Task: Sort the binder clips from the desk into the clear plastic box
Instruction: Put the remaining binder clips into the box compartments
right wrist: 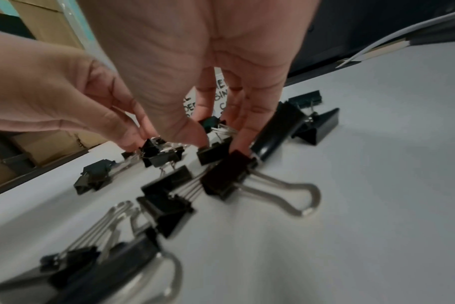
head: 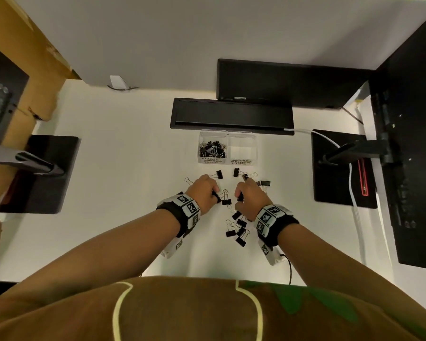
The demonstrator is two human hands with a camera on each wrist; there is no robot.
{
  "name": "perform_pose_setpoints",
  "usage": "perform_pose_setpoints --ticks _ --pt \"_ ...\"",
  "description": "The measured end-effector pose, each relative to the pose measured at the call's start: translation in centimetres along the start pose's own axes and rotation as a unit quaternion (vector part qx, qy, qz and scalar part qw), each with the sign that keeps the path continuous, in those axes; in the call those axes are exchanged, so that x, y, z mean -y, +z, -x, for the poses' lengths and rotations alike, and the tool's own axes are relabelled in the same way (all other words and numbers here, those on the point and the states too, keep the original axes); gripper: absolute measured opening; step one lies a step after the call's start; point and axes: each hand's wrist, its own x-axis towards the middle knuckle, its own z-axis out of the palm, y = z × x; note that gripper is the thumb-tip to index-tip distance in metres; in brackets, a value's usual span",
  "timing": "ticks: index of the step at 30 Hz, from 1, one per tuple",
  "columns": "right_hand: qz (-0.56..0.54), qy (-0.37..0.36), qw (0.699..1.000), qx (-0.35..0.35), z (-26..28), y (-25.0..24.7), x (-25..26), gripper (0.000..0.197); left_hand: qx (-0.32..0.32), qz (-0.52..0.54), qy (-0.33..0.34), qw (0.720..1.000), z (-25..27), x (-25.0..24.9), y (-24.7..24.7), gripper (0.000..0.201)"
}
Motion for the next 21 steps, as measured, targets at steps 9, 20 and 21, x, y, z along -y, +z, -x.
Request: perform_pose_setpoints --ticks 9,20,21 --pt "-0.167 0.031 0.973 -0.153 -2.3 -6.1 1.6 0.017 -0.010 0.025 0.020 0.999 0.6 0.9 0.1 0.028" --pt "-0.077 -0.043 0.982 -0.169 -5.0 -7.5 3.5 0.019 0.034 -0.088 0.081 0.992 0.9 0.4 0.5 0.040" --pt "-0.061 -0.058 0.985 -0.154 -4.7 -6.8 3.6 0.019 0.040 -0.105 0.089 0.990 0.9 0.3 0.7 0.039"
